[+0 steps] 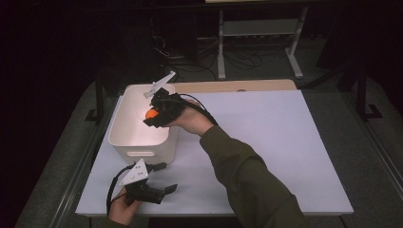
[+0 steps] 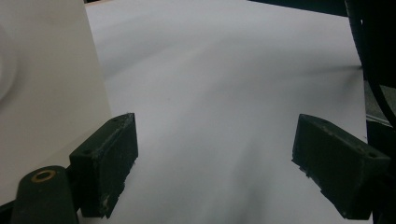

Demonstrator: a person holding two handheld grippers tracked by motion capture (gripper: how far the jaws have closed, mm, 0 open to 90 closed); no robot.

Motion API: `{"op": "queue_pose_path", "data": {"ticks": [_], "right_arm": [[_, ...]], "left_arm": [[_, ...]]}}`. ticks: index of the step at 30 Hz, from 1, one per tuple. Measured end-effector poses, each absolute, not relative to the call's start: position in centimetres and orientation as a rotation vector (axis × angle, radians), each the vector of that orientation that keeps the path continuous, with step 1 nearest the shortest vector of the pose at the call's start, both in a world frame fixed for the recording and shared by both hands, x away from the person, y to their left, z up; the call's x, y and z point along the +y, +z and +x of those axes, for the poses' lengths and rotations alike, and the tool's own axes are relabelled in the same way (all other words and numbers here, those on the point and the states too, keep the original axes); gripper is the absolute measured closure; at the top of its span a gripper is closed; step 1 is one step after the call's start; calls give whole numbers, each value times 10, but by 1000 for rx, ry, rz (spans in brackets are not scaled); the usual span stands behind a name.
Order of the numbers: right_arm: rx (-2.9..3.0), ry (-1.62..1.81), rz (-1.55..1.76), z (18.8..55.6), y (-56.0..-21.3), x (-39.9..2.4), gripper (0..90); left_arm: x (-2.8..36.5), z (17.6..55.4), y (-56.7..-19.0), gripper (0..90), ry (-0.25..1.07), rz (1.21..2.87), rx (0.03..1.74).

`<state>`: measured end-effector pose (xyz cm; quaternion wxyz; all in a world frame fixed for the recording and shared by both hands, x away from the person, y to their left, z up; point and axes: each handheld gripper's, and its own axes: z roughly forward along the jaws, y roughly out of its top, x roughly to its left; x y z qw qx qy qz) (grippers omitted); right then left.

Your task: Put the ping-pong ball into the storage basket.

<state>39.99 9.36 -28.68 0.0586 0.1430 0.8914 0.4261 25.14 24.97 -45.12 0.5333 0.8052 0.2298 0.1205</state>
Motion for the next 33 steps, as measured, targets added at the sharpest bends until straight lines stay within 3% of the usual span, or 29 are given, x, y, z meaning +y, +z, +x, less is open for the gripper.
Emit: {"op": "queue_pose_path", "data": {"ticks": [33], "right_arm": [[2815, 1135, 390, 402, -317, 129, 489]], "left_arm": [[250, 251, -451, 142, 290, 1920, 543]]}}
